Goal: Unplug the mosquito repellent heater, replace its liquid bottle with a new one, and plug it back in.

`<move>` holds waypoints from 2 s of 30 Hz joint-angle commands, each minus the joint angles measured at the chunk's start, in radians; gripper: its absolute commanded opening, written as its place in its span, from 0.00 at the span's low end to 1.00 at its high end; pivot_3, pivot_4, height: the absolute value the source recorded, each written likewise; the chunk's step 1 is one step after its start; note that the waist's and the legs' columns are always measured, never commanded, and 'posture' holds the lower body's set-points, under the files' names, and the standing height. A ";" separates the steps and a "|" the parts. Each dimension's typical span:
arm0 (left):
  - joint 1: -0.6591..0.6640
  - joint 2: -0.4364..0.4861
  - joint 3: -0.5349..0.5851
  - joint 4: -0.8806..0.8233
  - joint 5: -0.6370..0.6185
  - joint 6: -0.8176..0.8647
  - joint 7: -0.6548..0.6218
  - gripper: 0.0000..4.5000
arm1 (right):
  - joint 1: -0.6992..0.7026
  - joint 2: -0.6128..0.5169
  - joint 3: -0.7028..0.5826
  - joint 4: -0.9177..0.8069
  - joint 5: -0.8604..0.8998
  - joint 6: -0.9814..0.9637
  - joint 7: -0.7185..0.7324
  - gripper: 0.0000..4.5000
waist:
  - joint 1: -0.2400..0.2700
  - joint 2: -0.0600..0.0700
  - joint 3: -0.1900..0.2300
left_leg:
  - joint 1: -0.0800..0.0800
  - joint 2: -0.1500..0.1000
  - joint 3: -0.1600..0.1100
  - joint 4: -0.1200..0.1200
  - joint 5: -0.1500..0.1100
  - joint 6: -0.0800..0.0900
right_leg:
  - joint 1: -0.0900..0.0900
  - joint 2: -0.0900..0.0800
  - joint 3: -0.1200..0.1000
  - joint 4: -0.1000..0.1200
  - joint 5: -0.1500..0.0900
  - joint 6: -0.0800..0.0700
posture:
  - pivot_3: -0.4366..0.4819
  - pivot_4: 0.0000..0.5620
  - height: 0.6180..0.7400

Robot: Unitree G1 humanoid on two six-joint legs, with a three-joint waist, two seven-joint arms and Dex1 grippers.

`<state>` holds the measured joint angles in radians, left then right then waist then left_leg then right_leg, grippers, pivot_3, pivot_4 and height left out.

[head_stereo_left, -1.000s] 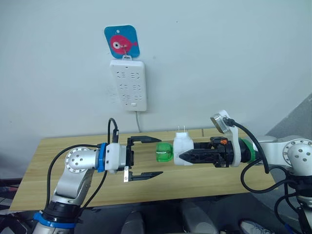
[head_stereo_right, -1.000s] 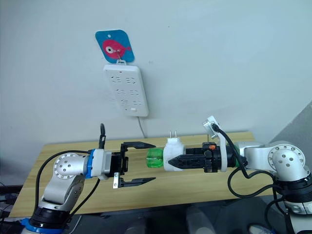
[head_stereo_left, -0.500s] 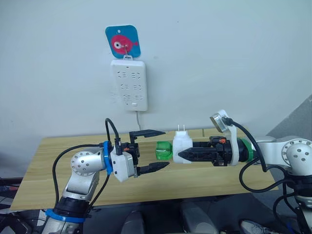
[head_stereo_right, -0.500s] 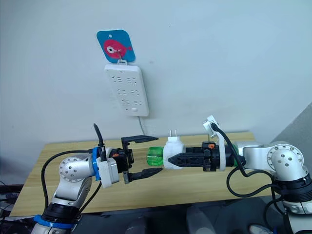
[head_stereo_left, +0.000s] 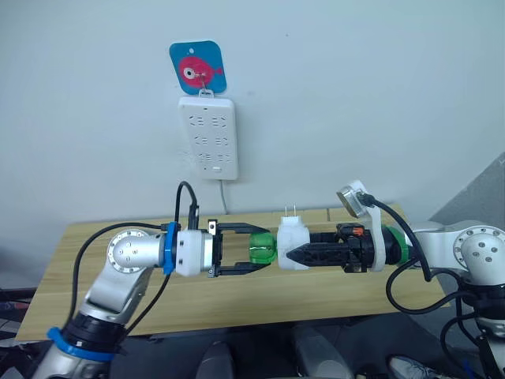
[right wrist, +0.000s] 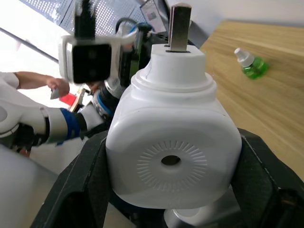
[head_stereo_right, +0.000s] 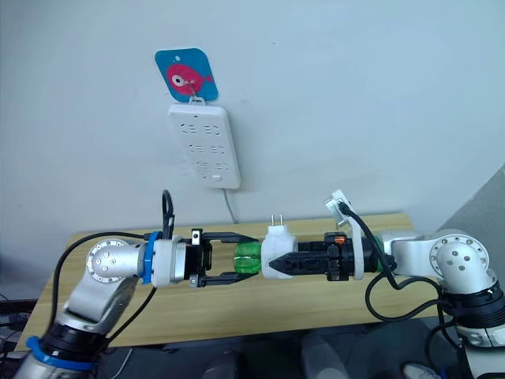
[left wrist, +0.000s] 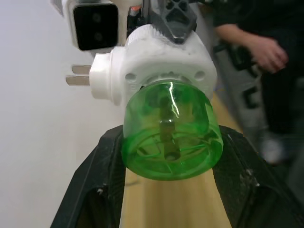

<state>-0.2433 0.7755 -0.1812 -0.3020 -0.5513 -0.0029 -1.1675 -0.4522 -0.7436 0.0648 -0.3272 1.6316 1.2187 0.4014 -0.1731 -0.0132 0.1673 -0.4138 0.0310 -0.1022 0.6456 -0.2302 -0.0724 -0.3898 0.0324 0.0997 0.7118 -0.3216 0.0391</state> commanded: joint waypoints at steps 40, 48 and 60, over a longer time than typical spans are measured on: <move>-0.018 -0.225 0.111 0.167 0.297 -0.531 -0.024 0.96 | -0.018 0.020 -0.068 0.020 -0.043 -0.004 0.033 0.67 | 0.010 0.001 0.002 | 0.000 0.000 0.002 0.000 0.000 0.000 | 0.000 0.000 0.001 -0.001 0.000 -0.001 | 0.28 0.21 0.75; -0.067 -0.226 0.073 0.208 0.273 -0.542 -0.017 0.64 | -0.023 0.023 -0.070 0.015 -0.040 0.002 0.033 0.67 | 0.004 0.001 0.002 | 0.000 0.000 0.002 0.000 0.000 0.000 | 0.000 0.000 0.001 -0.001 0.000 -0.001 | 0.27 0.21 0.75; -0.078 -0.010 0.054 0.076 0.021 0.072 -0.059 0.49 | -0.022 0.015 -0.076 0.002 -0.051 0.006 0.051 0.67 | 0.002 0.001 0.002 | 0.000 0.000 0.000 0.000 0.000 0.000 | 0.000 0.000 0.000 0.000 0.000 -0.001 | 0.27 0.21 0.75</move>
<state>-0.2990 0.6982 -0.1562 -0.2012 -0.4432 -0.1679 -1.2333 -0.4581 -0.7159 0.0300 -0.3123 1.5638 1.2312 0.4357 -0.1713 -0.0123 0.1696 -0.4142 0.0307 -0.1028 0.6457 -0.2301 -0.0724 -0.3898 0.0322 0.0990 0.7123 -0.3217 0.0386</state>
